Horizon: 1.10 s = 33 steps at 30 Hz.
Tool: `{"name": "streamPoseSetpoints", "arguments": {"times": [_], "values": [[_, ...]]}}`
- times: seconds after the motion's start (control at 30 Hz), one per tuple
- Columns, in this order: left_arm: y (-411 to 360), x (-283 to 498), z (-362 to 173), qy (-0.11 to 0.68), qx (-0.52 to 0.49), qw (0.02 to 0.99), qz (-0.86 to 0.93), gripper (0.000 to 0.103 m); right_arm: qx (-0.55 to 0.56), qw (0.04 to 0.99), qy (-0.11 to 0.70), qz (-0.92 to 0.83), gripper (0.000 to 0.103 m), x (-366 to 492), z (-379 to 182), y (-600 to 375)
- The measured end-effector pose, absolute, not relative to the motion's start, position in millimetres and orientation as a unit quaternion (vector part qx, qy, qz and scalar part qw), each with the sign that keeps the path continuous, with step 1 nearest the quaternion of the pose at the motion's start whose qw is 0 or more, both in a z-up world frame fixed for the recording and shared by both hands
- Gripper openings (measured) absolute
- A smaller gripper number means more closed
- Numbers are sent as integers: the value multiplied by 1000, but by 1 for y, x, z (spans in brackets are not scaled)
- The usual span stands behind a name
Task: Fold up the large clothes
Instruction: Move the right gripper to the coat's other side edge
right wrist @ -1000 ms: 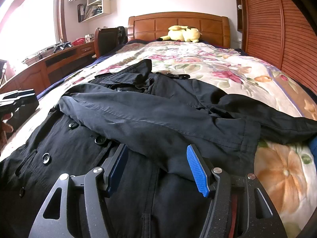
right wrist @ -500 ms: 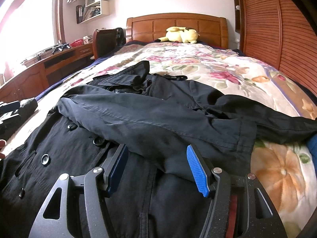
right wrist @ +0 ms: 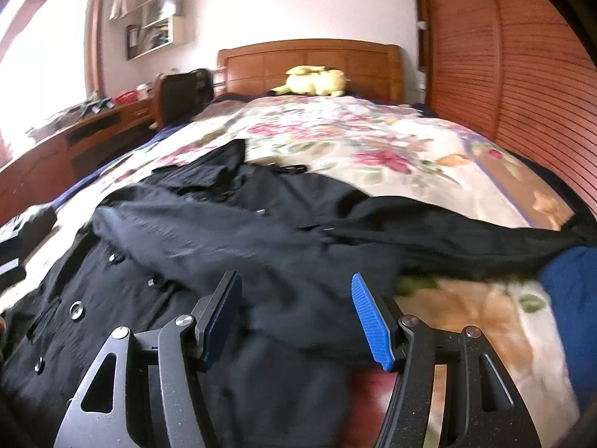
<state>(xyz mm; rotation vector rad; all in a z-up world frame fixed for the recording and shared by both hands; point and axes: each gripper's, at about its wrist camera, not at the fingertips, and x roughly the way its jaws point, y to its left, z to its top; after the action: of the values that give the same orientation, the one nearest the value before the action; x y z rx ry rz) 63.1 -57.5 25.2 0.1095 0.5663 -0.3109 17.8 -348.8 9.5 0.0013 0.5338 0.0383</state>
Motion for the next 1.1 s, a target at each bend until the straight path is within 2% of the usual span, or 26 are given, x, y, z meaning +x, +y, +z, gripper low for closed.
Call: {"name": "streamPoseSetpoints", "arguments": {"times": [0.13, 0.23, 0.33, 0.7, 1.1], "values": [[-61, 59, 16, 272, 59, 949, -148, 79, 32, 960, 278, -24, 63, 25, 9, -390], [-62, 58, 11, 271, 63, 949, -150, 79, 30, 957, 280, -77, 71, 36, 7, -418], [-60, 55, 11, 260, 61, 952, -147, 79, 55, 948, 300, -95, 74, 55, 3, -445], [-45, 49, 4, 241, 37, 962, -122, 79, 54, 919, 349, -173, 74, 109, -8, -468], [-38, 48, 1, 234, 22, 966, -111, 79, 67, 894, 393, -203, 74, 133, -20, -494]]}}
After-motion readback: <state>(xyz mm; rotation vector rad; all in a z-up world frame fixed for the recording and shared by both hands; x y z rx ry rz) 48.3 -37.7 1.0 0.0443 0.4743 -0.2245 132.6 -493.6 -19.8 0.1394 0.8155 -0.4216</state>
